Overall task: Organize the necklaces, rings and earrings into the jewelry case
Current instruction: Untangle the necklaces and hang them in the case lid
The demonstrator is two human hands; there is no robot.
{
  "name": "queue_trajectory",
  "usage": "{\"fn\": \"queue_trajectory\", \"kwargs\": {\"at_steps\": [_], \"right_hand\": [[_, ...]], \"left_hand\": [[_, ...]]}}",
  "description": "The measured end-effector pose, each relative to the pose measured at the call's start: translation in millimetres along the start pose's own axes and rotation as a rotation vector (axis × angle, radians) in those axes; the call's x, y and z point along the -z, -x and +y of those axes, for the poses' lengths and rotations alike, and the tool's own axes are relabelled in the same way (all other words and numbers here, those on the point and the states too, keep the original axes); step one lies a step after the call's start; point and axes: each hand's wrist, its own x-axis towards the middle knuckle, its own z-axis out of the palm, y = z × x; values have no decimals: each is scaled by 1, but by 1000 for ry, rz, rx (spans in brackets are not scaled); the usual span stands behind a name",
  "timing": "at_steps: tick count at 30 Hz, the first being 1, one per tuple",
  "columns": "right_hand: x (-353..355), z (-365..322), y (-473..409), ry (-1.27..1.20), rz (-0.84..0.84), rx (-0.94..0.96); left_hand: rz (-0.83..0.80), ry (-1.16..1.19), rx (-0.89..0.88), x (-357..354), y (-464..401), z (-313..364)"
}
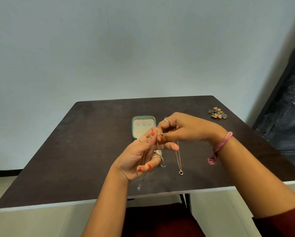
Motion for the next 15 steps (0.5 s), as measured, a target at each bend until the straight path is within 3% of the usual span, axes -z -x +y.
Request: {"fn": "queue_trajectory", "kwargs": {"at_steps": [2, 5, 8, 12, 15], "right_hand": [[5, 4, 4, -51, 44, 0], [17, 8, 14, -360, 149, -6], [28, 5, 19, -617, 221, 11], [37, -6, 15, -776, 356, 20], [46, -16, 14, -790, 419, 55]], "left_hand": [[21, 28, -23, 1, 0, -1], [107, 32, -57, 6, 1, -1], [192, -127, -61, 6, -1, -5], [254, -308, -77, 10, -6, -16], [270, -293, -113, 12, -9, -22]]}}
